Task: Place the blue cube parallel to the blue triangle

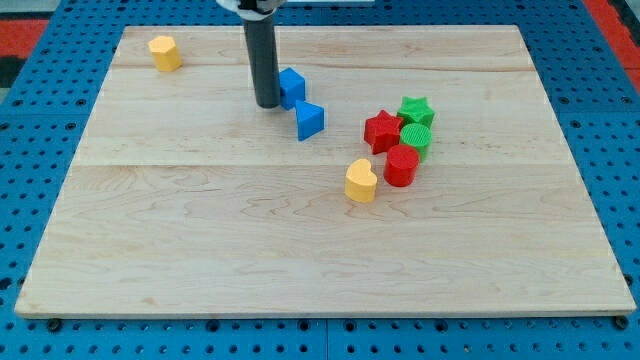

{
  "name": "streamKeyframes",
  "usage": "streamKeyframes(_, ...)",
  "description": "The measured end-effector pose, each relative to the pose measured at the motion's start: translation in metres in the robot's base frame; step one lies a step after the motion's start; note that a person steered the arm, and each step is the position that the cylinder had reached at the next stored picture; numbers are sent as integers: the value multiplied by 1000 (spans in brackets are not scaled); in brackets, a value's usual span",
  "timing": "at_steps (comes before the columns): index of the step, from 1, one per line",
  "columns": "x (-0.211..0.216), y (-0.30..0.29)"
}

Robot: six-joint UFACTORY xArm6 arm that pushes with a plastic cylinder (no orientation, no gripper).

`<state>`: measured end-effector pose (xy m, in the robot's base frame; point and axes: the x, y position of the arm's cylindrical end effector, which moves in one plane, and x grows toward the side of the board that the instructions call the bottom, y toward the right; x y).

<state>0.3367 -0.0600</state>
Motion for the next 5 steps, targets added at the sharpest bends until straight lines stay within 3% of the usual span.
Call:
streamKeyframes(3,-11,54)
streamKeyframes(5,-49,54)
